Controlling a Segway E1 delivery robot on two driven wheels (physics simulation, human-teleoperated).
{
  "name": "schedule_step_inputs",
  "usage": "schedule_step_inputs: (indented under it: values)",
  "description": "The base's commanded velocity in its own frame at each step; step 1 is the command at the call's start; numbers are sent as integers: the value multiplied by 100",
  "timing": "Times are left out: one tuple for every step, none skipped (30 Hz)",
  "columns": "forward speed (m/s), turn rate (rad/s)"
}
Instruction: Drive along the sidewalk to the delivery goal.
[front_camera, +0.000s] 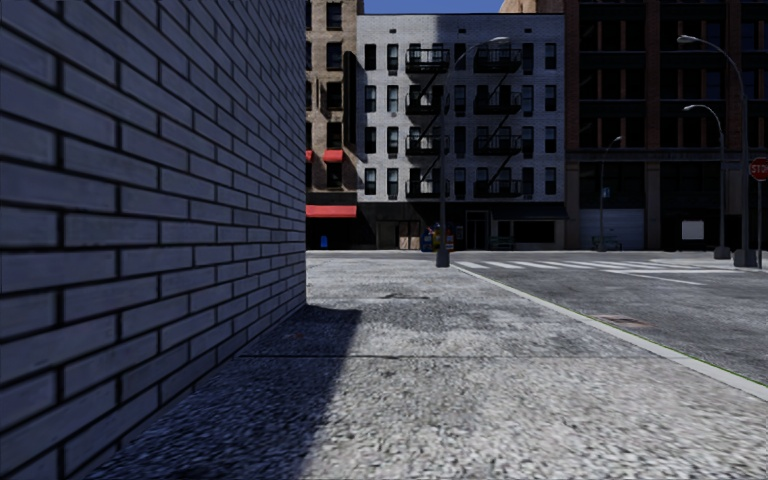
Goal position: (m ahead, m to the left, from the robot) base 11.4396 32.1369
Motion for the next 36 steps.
schedule_step_inputs:
  values:
    - [200,0]
    - [200,0]
    - [200,0]
    - [200,0]
    - [200,0]
    - [200,0]
    - [200,0]
    - [200,0]
    - [200,0]
    - [200,0]
    - [200,0]
    - [200,0]
    - [200,0]
    - [200,0]
    - [200,0]
    - [200,0]
    - [200,0]
    - [200,0]
    - [200,0]
    - [200,0]
    - [200,0]
    - [200,0]
    - [200,0]
    - [200,0]
    - [200,0]
    - [200,0]
    - [200,0]
    - [200,0]
    - [200,0]
    - [200,0]
    - [200,0]
    - [200,0]
    - [200,0]
    - [200,0]
    - [200,0]
    - [200,0]
